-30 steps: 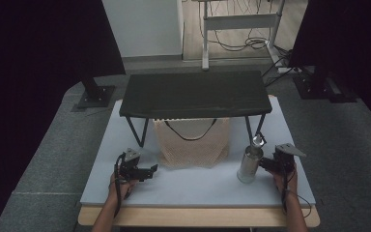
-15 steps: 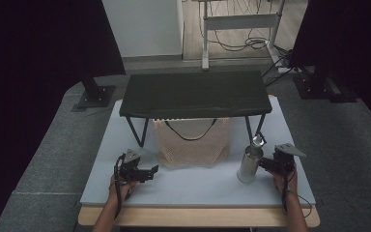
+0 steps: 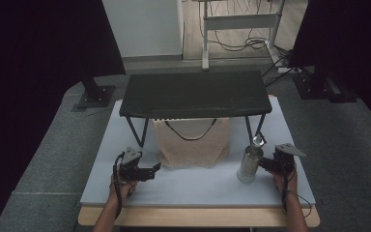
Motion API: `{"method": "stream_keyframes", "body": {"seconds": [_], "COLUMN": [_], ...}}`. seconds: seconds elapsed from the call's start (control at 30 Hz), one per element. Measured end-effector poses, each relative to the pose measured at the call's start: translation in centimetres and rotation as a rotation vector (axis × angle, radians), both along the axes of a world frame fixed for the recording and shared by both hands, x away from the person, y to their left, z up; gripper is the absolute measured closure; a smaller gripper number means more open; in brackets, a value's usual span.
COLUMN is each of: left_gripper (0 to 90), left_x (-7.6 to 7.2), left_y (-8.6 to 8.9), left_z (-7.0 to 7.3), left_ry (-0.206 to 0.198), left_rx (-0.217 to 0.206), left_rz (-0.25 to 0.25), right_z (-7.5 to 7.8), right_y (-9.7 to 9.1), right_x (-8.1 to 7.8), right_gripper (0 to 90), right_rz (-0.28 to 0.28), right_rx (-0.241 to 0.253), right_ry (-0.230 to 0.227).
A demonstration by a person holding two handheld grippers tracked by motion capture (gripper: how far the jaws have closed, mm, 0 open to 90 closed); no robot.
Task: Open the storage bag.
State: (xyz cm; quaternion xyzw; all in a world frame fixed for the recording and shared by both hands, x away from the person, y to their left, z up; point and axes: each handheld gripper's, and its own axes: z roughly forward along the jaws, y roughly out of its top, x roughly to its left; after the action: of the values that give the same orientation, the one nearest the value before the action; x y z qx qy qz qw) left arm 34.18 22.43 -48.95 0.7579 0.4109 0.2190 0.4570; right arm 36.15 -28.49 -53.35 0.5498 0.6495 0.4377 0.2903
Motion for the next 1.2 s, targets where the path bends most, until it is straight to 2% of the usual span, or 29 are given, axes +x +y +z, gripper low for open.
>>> {"method": "stream_keyframes", "body": {"seconds": [0.17, 0.43, 0.9, 1.2], "left_gripper": [5.9, 5.7, 5.2, 5.0], "left_x": [-0.6, -0.9, -0.3, 0.1], "left_y": [-0.7, -2.2, -5.1, -6.6], "left_z": [1.0, 2.1, 3.7, 4.1], "left_ry": [-0.042, -0.067, -0.106, -0.116], "left_rx": [0.003, 0.004, 0.081, 0.108], "left_rz": [-0.018, -0.056, -0.148, -0.185], "right_z": [0.0, 0.0, 0.0, 0.0], "right_y": [0.0, 0.0, 0.0, 0.0], "right_x": [0.0, 0.0, -0.1, -0.1], "right_gripper": [10.6, 10.6, 11.0, 11.1], "right_rz": [0.001, 0.003, 0.004, 0.006], "right_rx": [0.004, 0.006, 0.004, 0.004], "right_ry": [-0.002, -0.002, -0.005, -0.006]}}
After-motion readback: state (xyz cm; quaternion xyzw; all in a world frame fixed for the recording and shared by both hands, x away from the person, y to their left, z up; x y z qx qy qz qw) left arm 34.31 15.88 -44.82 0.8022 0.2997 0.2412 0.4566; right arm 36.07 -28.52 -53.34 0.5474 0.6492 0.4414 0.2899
